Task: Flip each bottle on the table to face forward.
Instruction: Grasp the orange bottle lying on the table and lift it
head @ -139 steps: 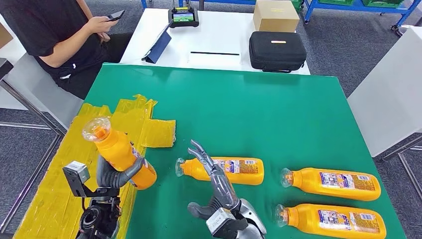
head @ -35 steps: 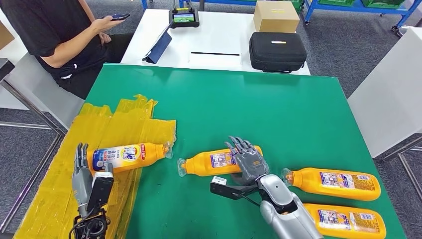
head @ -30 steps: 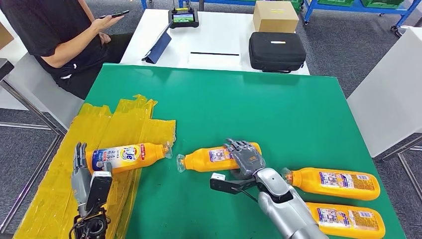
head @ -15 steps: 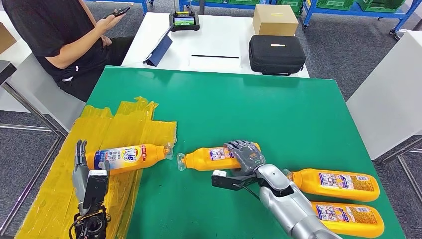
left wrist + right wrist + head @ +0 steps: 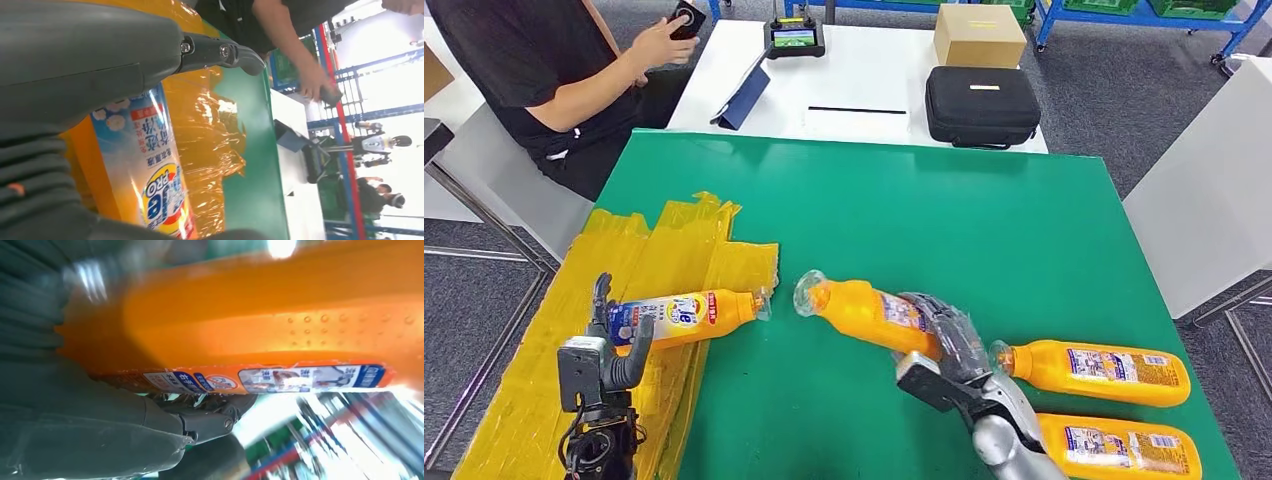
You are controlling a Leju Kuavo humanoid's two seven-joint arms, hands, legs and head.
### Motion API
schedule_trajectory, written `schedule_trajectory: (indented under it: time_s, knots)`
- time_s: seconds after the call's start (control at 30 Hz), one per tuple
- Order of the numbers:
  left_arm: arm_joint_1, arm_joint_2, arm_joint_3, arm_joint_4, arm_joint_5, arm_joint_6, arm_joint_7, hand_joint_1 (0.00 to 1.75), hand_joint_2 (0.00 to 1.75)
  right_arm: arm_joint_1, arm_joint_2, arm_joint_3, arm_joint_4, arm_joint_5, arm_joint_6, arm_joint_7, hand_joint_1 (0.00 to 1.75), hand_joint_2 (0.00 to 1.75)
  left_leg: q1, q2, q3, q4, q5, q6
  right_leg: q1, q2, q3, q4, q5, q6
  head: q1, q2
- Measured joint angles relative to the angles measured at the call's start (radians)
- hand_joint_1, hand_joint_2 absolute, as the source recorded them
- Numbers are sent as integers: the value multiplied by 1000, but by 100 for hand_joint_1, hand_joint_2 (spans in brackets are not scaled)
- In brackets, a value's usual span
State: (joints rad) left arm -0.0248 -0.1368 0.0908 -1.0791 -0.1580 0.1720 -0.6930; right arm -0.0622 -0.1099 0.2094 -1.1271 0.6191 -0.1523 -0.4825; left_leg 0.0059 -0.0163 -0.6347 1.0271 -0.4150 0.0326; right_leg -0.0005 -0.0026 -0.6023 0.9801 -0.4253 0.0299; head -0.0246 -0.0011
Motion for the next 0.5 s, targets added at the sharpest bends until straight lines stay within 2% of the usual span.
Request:
schedule_trajectory:
  time_s: [0.13,0.3,0.4,0.5]
  knots:
    - [3,0,9,-19,14,-13,-4,0,175,68,0,-64,-147,-58,17,-34,175,175,0,1,-1,0,0,0,0,0,-2,0,0,0,0,0]
    - [11,-4,16,-53,57,-56,9,0,175,140,14,-125,-290,-165,56,-119,175,175,0,0,-3,0,0,0,0,0,-3,0,0,0,0,0]
    - [20,-14,16,-83,117,-137,33,0,175,168,25,-154,-351,-187,82,-136,175,175,0,1,-4,0,0,0,0,0,-4,0,0,0,0,0]
    - [26,-27,3,-101,221,-282,61,0,175,171,38,-161,-364,-187,94,-148,175,175,0,0,-4,0,0,0,0,0,-4,0,0,0,0,0]
